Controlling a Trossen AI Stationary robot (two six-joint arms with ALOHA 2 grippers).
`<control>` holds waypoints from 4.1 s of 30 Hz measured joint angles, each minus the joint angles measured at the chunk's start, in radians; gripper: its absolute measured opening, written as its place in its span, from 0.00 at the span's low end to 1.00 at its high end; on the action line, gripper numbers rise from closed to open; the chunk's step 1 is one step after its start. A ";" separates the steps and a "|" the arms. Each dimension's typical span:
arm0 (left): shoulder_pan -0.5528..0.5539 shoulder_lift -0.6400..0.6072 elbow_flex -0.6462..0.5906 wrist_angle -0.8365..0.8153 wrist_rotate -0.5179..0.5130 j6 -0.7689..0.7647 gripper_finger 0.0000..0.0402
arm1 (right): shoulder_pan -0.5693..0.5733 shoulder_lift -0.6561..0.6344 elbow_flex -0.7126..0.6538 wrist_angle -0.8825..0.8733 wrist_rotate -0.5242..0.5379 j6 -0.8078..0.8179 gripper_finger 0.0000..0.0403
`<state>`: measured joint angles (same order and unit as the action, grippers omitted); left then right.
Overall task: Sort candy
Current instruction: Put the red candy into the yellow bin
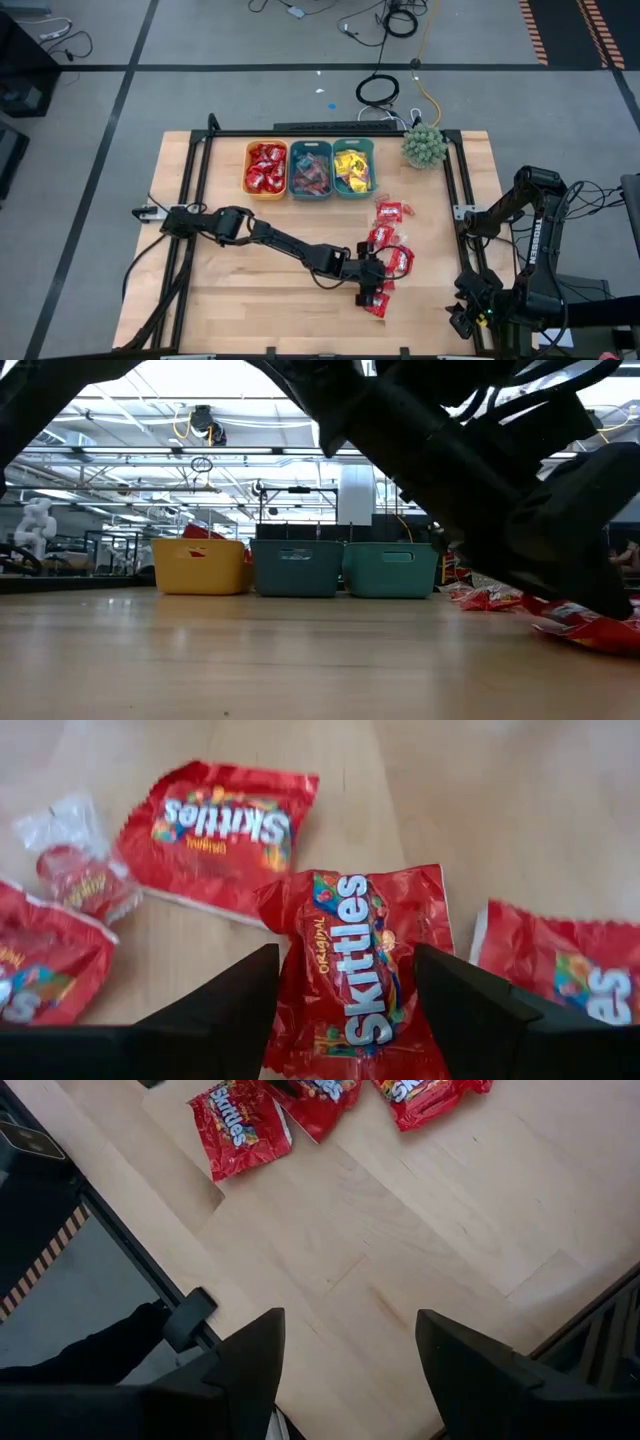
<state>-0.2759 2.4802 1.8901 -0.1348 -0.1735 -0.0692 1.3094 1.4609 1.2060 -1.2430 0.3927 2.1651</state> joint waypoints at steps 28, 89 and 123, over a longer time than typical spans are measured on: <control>0.076 -0.294 0.066 -0.054 0.135 0.159 0.04 | -0.070 0.000 0.000 -0.025 0.172 0.023 0.54; 0.848 -1.518 -1.296 -0.077 0.114 0.130 0.43 | -0.588 0.000 -0.160 0.248 0.205 -0.181 0.54; 0.426 -1.492 -1.294 0.160 0.086 -0.031 0.43 | -0.637 0.000 -0.430 0.404 -0.164 -0.027 0.54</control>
<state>0.1499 0.9883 0.5961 0.0252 -0.0876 -0.0998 0.6725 1.4607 0.7757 -0.8394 0.2285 2.1385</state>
